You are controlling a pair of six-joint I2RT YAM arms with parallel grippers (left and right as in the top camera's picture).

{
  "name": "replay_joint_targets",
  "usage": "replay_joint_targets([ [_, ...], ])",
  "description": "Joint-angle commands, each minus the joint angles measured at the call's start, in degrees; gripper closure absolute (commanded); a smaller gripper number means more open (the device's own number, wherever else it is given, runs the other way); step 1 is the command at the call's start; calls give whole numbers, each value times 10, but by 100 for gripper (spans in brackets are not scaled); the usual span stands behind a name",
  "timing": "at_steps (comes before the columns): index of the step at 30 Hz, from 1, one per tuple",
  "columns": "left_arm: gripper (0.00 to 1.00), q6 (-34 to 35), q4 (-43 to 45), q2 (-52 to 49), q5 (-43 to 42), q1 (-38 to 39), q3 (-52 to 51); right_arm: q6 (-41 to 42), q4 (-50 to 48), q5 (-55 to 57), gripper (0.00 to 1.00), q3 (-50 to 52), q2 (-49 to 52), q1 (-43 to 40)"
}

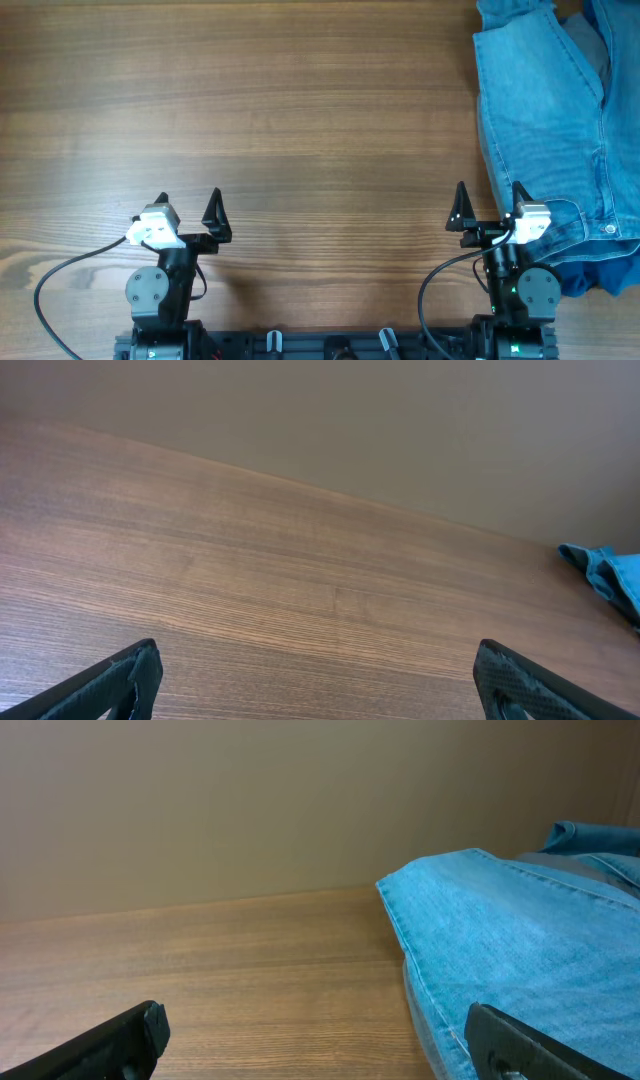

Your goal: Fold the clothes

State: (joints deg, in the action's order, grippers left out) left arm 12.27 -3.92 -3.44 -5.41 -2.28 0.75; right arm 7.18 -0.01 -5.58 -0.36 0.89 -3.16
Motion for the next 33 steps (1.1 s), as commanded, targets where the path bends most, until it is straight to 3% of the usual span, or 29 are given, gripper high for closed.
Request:
replay_joint_targets([
  [1,0,-12,-2,0,8,-1,-4,-10,-4,-9,0,1,-1,2],
  [9,0,-12,-2,-1,8,-1,-4,-7,-4,-5,0,1,-1,2],
  [13,0,5,22,-1,5,-1,-4,34,0,-5,0,-7,-1,2],
  [19,0,8,34,-8,5,-1,22,-11,39,10,0,-85,35,2],
  [22,0,8,20,-41,5,-1,67,-12,111,51,0,-171,106,2],
  [27,0,8,-49,-172,5,-1,179,-12,268,83,0,-345,309,2],
  [33,0,8,-199,-346,5,-1,336,-23,406,119,0,-490,534,2],
])
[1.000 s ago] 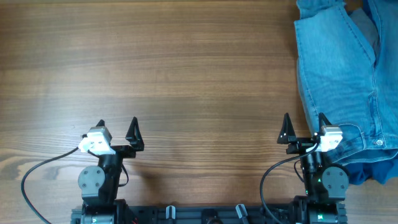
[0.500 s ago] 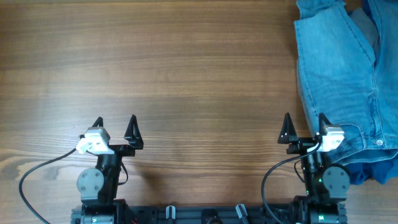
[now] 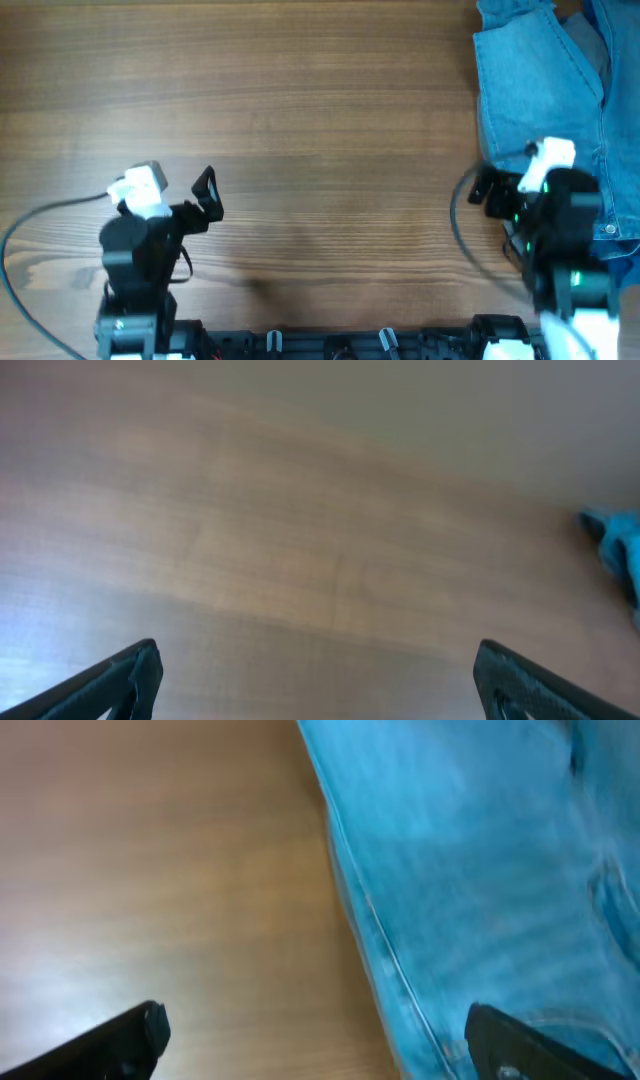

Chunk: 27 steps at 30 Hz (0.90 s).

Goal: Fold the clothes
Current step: 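Reach the right gripper to the jeans and grasp the waistband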

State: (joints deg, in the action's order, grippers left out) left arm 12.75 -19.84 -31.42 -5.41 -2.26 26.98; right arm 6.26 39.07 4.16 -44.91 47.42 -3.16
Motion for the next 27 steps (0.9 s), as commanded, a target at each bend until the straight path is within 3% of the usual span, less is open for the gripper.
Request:
replay_joint_targets([
  [1,0,3,-56,-90,5,-1,95,-14,14,10,0,-52,98,2],
  [6,0,4,-69,-137,3,-1,115,-14,16,61,0,-52,212,2],
  [10,0,4,-70,-139,-2,-1,115,60,22,160,0,-52,298,2],
  [16,0,14,-71,-139,-2,-1,115,88,19,196,2,-52,388,2],
  [27,0,14,-79,-149,-2,-1,115,104,-9,218,35,-52,397,-27],
])
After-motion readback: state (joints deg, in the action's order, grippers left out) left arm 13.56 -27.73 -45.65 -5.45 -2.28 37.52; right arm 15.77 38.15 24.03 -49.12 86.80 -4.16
